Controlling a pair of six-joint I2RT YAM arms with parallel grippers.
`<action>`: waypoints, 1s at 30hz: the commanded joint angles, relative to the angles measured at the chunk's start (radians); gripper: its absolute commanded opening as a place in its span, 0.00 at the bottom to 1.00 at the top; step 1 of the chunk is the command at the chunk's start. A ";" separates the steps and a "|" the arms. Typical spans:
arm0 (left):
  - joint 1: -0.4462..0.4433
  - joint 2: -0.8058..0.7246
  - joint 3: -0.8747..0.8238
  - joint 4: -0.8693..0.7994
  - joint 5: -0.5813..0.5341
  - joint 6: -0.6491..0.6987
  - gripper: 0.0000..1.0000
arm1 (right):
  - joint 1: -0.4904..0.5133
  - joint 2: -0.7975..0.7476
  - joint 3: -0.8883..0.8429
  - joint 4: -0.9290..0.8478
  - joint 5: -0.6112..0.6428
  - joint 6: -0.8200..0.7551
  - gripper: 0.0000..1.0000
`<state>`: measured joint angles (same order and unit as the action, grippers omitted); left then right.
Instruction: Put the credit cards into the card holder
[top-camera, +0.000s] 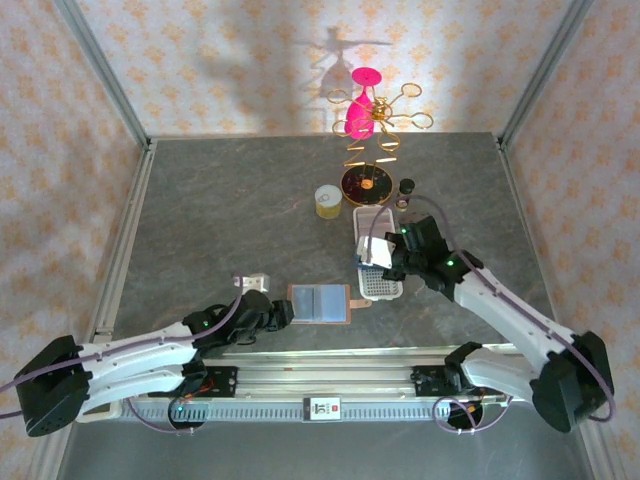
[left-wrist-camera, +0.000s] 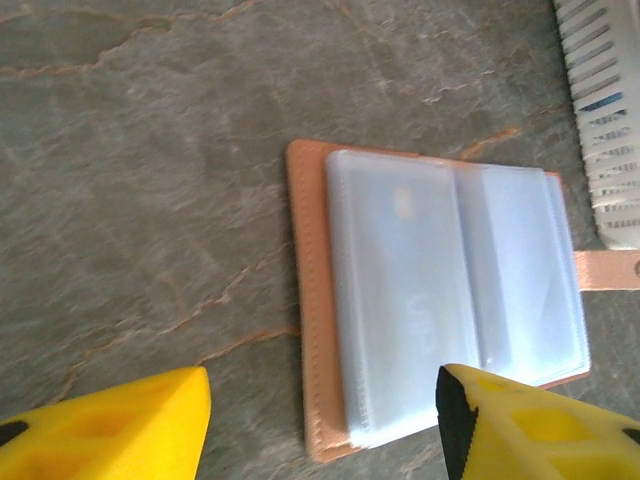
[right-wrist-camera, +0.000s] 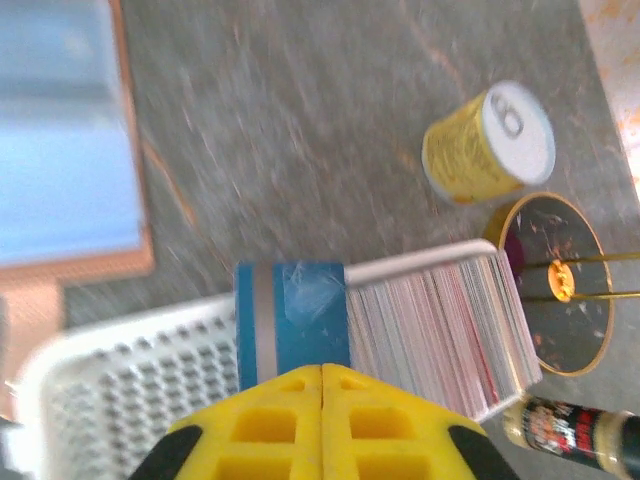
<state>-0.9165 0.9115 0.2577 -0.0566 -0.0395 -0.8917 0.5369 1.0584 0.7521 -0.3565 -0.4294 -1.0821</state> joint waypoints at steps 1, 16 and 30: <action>-0.002 0.062 0.075 -0.051 -0.040 0.052 0.65 | 0.018 -0.079 0.020 -0.037 -0.135 0.264 0.00; -0.003 0.199 0.160 -0.110 -0.052 0.077 0.65 | 0.035 -0.060 -0.014 -0.100 0.190 0.157 0.51; 0.000 0.128 0.127 -0.098 -0.047 0.093 0.65 | 0.056 0.161 -0.044 0.079 0.381 -0.103 0.69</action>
<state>-0.9165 1.0454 0.3920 -0.1276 -0.0677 -0.8215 0.5991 1.1782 0.7254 -0.3862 -0.1364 -1.0660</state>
